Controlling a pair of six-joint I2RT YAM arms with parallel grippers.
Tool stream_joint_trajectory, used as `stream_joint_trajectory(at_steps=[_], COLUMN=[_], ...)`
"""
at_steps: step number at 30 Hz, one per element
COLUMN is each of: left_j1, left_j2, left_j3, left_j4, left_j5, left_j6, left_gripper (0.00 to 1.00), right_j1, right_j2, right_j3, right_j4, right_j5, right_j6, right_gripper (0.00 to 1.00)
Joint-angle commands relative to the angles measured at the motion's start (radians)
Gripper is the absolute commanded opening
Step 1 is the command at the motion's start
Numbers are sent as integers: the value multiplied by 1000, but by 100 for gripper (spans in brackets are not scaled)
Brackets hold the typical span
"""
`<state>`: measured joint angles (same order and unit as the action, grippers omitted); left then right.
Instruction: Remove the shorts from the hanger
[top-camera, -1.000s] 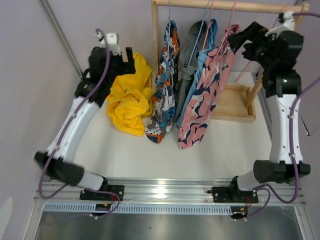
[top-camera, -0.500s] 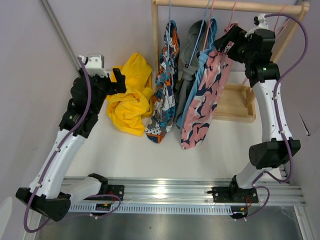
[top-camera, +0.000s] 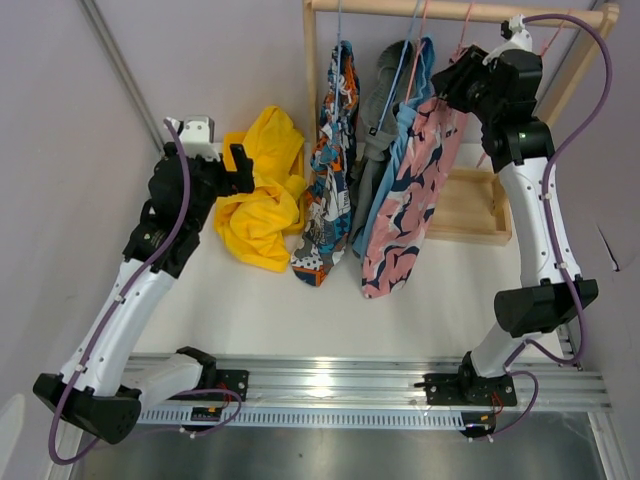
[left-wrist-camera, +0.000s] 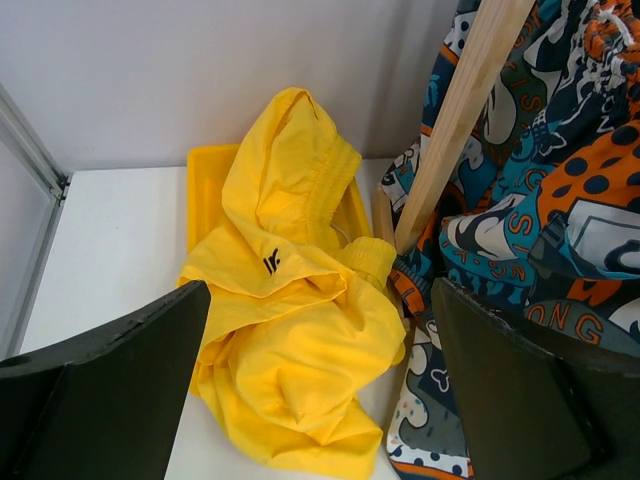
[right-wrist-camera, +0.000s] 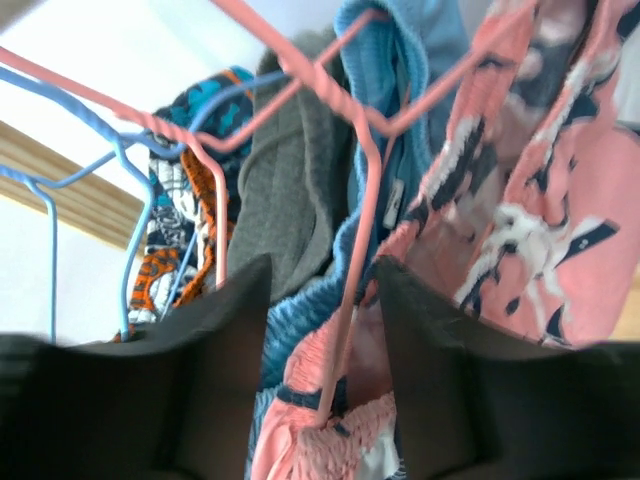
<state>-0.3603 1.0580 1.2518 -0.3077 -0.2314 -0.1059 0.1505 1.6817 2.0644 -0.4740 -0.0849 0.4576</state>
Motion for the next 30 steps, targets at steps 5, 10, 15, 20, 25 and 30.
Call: stream_joint_trajectory(at_steps=[5,10,15,20,25,30], left_j1=[-8,-49,-178,-262,-357,-485], left_j2=[-41,-68,-102,-107,-102,-38], left_j3=[-29,-28,6,50,18,-9], left_j4=[29,9,-2,-22,50,203], left_j5=[35,87,135,164,331,423], left_j6=[-8,-3,17,5,-12,-31], left_gripper=[99,99,99,99,99,99], right_j1=[6,7,24,29,32,41], right_j2=[67,46,-32,-79,-125,-203], right_j3=[100,109,120,190,247,240], right_j4=[14,26,70,54,21,-21], right_j5=[30,28,56,83,111,117], right_j6=[-5,-14,-39,-53,-65,-47], right_gripper=[0,0,0,0,0,0])
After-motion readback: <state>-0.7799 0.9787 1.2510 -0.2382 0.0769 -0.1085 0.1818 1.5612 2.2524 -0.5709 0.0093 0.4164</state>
